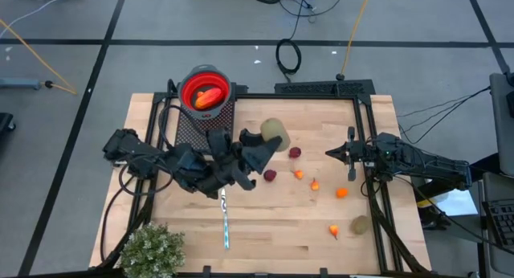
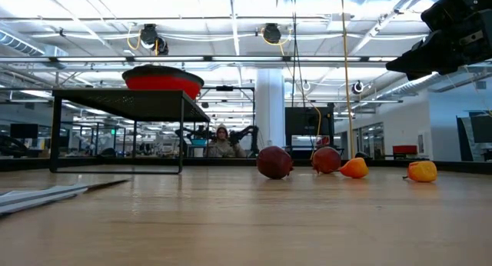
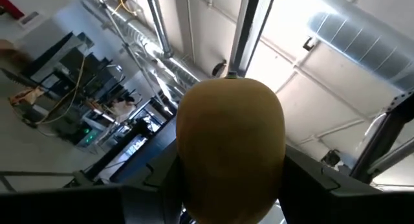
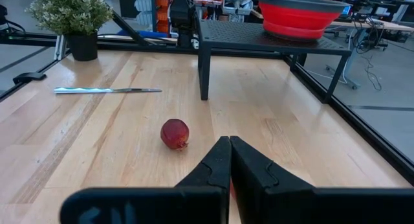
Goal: Pick & Place Fruit
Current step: Put the kiwi into the red strainer bowl on the shelf
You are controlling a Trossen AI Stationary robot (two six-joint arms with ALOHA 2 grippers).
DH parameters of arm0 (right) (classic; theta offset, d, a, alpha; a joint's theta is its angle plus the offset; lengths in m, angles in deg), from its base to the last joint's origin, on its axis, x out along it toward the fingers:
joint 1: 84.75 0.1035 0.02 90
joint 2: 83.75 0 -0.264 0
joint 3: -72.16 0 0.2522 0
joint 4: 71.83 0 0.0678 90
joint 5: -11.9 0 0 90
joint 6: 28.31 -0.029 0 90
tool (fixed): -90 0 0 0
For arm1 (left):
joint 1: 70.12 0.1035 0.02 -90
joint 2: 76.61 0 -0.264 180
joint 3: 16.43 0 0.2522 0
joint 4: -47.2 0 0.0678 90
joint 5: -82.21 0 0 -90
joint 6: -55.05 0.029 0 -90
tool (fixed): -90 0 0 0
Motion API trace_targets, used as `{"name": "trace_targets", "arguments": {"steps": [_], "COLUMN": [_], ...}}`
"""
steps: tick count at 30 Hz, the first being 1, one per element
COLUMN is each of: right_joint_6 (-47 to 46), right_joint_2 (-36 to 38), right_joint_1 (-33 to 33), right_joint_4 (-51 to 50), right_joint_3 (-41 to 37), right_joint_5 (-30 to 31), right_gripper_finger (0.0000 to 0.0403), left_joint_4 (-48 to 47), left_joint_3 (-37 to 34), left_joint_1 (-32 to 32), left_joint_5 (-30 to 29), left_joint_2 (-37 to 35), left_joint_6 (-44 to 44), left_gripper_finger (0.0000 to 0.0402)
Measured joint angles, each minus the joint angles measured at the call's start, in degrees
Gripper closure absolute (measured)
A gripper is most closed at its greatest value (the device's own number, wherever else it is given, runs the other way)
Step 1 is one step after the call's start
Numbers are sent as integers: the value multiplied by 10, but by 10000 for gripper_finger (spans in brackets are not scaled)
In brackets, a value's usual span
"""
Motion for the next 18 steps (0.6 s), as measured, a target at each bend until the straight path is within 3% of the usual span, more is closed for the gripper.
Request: {"name": "trace_targets", "arguments": {"steps": [9,15,18], "right_joint_6": [0,0,0], "right_joint_2": [0,0,0], "right_joint_1": [0,0,0], "right_joint_4": [0,0,0], "right_joint_3": [0,0,0], "right_joint_5": [0,0,0], "right_gripper_finger": [403,403,403], "left_joint_4": [-46,-259,-361], "left_joint_3": [0,0,0], "left_joint_1": [-2,-3,0], "left_joint_5": [-4,-96,-104], "left_joint_2": [-1,-1,-1], "left_joint_6": [-7,-62,-132], "left_gripper_finger": [217,217,217]}}
